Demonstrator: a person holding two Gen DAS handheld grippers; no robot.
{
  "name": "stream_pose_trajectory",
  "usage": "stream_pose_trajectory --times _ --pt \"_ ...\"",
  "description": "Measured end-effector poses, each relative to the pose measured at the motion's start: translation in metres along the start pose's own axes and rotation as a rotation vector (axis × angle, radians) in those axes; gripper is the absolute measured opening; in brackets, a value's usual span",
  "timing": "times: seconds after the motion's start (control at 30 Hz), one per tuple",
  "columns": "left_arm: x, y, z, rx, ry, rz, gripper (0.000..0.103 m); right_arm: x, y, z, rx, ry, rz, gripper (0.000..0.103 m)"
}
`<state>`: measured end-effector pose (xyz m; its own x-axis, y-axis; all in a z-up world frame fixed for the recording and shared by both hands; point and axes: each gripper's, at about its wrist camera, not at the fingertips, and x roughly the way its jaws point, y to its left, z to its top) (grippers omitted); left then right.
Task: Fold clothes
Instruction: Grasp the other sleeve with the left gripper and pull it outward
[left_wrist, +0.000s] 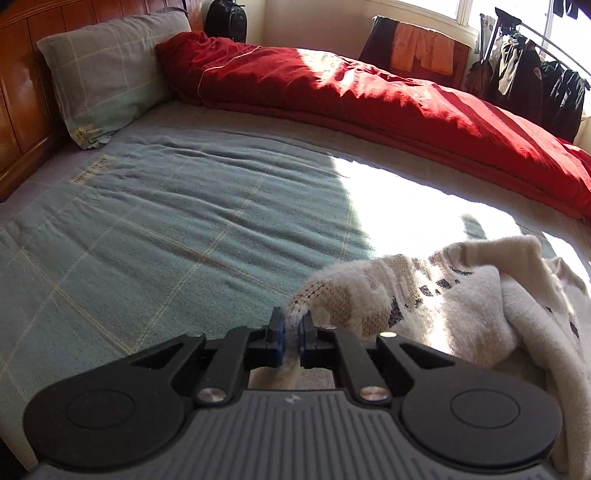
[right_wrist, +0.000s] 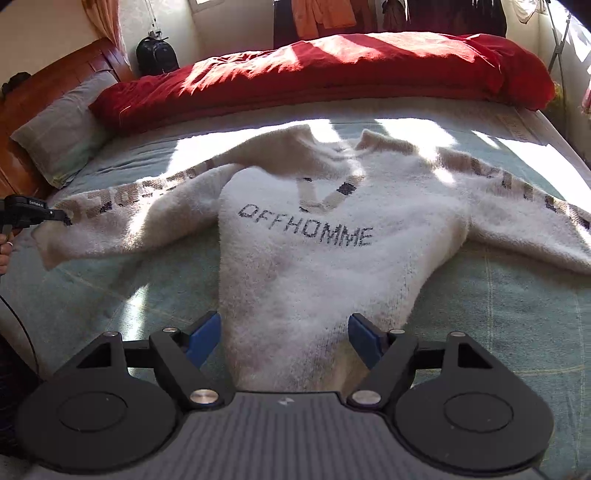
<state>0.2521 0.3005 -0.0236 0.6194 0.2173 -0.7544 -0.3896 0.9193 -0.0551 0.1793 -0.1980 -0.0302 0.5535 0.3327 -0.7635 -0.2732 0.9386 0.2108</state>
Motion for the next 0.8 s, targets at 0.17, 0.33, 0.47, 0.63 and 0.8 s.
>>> stream_pose_trajectory --times 0.17,0.33,0.47,0.63,0.8 --pt "0.017 0.013 0.029 -0.022 -0.008 0.052 0.005 -0.001 -0.005 0.005 0.009 -0.007 -0.025 0.079" --pt "0.040 0.028 0.049 -0.053 0.001 0.114 0.006 0.001 -0.012 0.011 0.032 -0.012 -0.051 0.079" --pt "0.072 0.033 0.062 -0.065 0.037 0.159 0.007 0.006 -0.019 0.013 0.050 -0.004 -0.074 0.079" --pt "0.116 0.032 0.063 -0.076 0.097 0.212 0.007 0.011 -0.027 0.013 0.066 0.011 -0.105 0.079" --pt "0.147 0.025 0.051 -0.041 0.138 0.258 0.007 0.017 -0.034 0.012 0.078 0.032 -0.128 0.079"
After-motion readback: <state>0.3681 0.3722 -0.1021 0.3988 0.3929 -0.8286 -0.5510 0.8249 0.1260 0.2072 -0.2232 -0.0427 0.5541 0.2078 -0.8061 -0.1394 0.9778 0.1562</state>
